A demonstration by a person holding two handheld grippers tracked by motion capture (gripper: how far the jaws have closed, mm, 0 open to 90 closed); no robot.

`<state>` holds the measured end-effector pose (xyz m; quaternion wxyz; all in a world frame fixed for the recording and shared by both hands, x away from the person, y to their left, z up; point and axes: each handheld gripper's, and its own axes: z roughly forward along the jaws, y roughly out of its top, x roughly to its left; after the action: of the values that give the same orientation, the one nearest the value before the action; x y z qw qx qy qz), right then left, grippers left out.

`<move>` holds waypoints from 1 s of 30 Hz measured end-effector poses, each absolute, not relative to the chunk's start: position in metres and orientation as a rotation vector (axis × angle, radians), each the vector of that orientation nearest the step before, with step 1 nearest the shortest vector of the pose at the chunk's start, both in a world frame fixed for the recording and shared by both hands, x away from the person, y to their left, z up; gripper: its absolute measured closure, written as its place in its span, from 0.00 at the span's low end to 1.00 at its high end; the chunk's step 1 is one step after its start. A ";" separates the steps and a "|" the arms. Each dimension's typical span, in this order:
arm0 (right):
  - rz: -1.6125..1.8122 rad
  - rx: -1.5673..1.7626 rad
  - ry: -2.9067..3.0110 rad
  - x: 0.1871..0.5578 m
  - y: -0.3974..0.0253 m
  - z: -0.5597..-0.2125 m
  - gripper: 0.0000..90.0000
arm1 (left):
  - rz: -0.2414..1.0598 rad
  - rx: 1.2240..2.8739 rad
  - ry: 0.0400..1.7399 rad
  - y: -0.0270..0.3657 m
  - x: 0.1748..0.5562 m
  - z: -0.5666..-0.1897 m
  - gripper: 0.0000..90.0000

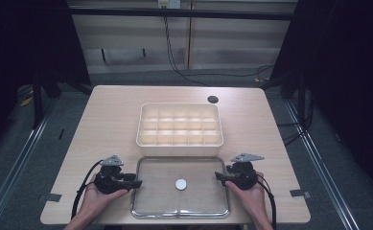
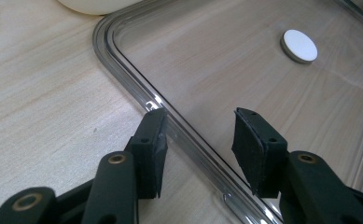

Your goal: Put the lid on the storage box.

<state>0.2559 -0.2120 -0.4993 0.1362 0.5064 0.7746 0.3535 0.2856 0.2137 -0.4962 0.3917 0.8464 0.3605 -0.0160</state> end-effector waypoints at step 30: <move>1.551 1.929 1.957 0.256 -0.251 -0.504 0.72 | 0.003 2.154 0.917 0.212 0.283 -0.496 0.64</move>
<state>0.2561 -0.2515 -0.5041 -0.0069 0.6114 0.6201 0.4916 0.2832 0.2121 -0.4964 0.3898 0.8473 0.3608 0.0012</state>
